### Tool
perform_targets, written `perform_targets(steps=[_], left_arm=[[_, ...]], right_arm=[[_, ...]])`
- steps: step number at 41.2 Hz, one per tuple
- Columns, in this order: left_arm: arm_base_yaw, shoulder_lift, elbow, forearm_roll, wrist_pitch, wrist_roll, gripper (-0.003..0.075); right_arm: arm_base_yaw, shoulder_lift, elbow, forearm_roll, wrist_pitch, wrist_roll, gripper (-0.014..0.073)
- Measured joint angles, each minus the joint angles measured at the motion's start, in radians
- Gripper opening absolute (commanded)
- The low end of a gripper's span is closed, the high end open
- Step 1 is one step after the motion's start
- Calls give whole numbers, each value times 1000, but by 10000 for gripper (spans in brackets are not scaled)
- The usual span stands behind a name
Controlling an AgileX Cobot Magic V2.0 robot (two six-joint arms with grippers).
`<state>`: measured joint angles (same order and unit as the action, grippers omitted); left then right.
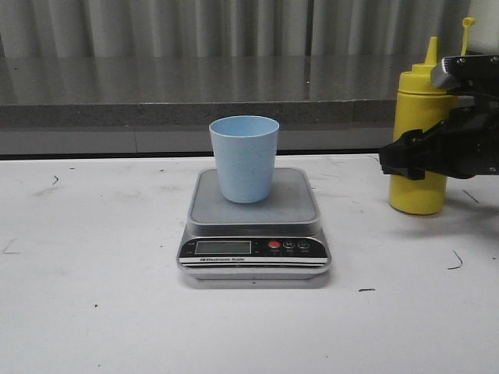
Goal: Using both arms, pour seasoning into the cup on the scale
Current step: 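Set the yellow bottle down on the table and open the right gripper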
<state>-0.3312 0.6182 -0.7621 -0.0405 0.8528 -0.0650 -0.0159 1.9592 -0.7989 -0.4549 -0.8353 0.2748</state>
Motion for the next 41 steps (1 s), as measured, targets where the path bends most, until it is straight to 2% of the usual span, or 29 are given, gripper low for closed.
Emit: perform_targets(steps=[5, 13, 25, 37, 41], left_arm=[[0, 0, 0, 0, 0, 0, 365], [0, 0, 0, 0, 0, 0, 365], [0, 0, 0, 0, 0, 0, 365], [0, 0, 0, 0, 0, 0, 365], [0, 0, 0, 0, 0, 0, 365]], right_arm=[[0, 0, 0, 2, -4, 0, 652], [0, -2, 5, 3, -4, 0, 651], [0, -96, 109, 10, 12, 0, 651], [0, -260, 201, 14, 169, 4, 651], [2, -336, 230, 14, 250, 46, 651]])
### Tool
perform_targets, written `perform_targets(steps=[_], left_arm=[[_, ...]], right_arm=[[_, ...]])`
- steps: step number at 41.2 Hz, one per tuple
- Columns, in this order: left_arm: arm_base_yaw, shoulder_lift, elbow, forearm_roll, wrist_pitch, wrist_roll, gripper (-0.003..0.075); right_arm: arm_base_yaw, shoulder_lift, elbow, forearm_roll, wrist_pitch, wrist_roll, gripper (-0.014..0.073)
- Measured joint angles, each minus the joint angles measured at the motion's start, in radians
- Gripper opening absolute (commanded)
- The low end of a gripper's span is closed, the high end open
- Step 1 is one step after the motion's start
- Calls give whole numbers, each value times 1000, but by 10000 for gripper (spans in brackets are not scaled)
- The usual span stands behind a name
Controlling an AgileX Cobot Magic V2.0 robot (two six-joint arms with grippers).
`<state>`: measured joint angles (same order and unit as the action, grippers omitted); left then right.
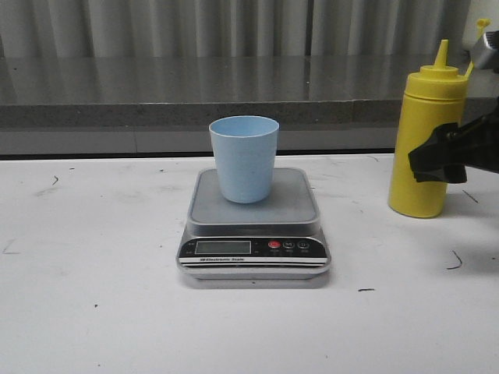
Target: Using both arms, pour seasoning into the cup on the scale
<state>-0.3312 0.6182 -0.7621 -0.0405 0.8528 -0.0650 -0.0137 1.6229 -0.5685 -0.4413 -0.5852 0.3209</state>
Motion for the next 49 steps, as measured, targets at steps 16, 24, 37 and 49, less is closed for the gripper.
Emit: perform_targets(steps=[16, 24, 37, 49], left_arm=[[0, 0, 0, 0, 0, 0, 365], [0, 0, 0, 0, 0, 0, 365], [0, 0, 0, 0, 0, 0, 365], [0, 0, 0, 0, 0, 0, 365]], right_arm=[[183, -389, 21, -108, 633, 263, 642], [337, -553, -36, -15, 1094, 216, 642], [396, -829, -115, 317, 1356, -82, 642], [396, -1145, -115, 337, 1456, -113, 642]])
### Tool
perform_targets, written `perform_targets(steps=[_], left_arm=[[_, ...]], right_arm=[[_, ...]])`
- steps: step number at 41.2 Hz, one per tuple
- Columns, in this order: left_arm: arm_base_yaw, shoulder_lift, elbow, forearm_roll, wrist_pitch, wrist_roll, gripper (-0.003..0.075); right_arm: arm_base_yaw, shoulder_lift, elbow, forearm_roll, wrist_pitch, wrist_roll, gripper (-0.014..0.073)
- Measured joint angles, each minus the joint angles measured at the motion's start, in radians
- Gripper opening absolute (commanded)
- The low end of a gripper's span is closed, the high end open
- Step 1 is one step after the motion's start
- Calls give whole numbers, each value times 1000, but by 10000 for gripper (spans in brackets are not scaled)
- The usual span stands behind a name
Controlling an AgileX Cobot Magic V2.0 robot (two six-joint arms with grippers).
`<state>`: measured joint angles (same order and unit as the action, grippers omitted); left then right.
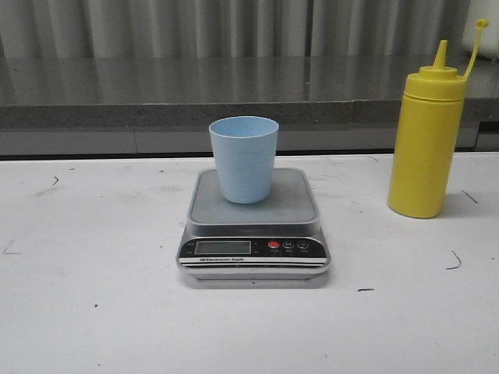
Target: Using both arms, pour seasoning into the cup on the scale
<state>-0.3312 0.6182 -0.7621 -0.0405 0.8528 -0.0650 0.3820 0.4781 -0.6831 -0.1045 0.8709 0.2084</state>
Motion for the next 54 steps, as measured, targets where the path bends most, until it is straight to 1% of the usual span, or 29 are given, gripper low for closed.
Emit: perform_targets(steps=[3, 5, 6, 8, 10, 11, 12, 14, 16, 17, 19, 20, 22, 29, 46, 49, 54], left_arm=[[0, 0, 0, 0, 0, 0, 365], [0, 0, 0, 0, 0, 0, 365], [0, 0, 0, 0, 0, 0, 365], [0, 0, 0, 0, 0, 0, 349], [0, 0, 0, 0, 0, 0, 316], [0, 0, 0, 0, 0, 0, 286], [0, 0, 0, 0, 0, 0, 259], [0, 0, 0, 0, 0, 0, 187], [0, 0, 0, 0, 0, 0, 112], [0, 0, 0, 0, 0, 0, 81], [0, 0, 0, 0, 0, 0, 6], [0, 0, 0, 0, 0, 0, -20], [0, 0, 0, 0, 0, 0, -20], [0, 0, 0, 0, 0, 0, -20], [2, -20, 0, -2, 0, 0, -20], [26, -47, 0, -8, 0, 0, -20], [115, -124, 10, -11, -16, 0, -20]], right_arm=[[0, -48, 0, 0, 35, -10, 641], [0, -74, 0, 0, 61, -13, 619], [0, -81, 0, 0, 69, -13, 603], [0, -89, 0, 0, 89, -14, 545], [0, -89, 0, 0, 96, -16, 456], [0, -89, 0, 0, 100, -16, 412], [0, -89, 0, 0, 100, -16, 351], [0, -89, 0, 0, 105, -16, 244], [0, -89, 0, 0, 104, -16, 157], [0, -89, 0, 0, 104, -16, 92], [0, -89, 0, 0, 104, -16, 24], [0, -89, 0, 0, 104, -16, -15], [0, -89, 0, 0, 104, -16, -71], [0, -89, 0, 0, 131, -16, -68], [0, -91, 0, 0, 138, -18, -68], [0, -91, 0, 0, 138, -18, -68], [0, -91, 0, 0, 138, -18, -68]])
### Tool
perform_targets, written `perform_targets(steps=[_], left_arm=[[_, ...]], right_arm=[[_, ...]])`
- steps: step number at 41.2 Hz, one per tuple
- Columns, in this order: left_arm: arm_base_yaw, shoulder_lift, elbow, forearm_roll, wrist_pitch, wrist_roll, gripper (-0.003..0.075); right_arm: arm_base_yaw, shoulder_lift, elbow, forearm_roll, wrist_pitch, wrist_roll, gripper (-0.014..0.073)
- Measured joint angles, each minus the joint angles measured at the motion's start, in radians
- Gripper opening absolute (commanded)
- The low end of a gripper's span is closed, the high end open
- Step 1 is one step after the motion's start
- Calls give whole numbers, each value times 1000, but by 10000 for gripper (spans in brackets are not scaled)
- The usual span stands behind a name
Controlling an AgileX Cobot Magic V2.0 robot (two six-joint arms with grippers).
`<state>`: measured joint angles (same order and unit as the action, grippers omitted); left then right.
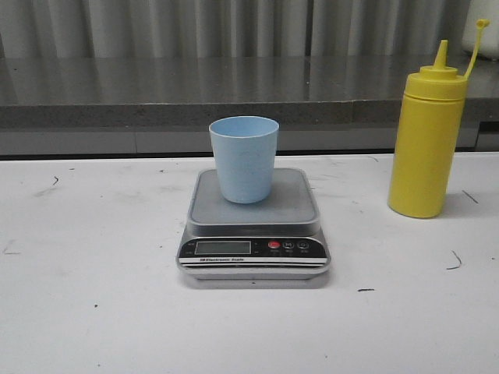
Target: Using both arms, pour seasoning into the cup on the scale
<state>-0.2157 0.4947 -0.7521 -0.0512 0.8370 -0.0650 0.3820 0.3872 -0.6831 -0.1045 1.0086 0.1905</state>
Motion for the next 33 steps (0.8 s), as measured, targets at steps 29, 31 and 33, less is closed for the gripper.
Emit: perform_targets(steps=[29, 31, 33], left_arm=[[155, -500, 757, -5, -771, 0, -20], [161, -500, 757, -5, -795, 0, -20], [170, -500, 757, -5, -798, 0, -20]], right_arm=[[0, 0, 0, 0, 0, 0, -68], [0, 0, 0, 0, 0, 0, -68], [0, 0, 0, 0, 2, 0, -68]])
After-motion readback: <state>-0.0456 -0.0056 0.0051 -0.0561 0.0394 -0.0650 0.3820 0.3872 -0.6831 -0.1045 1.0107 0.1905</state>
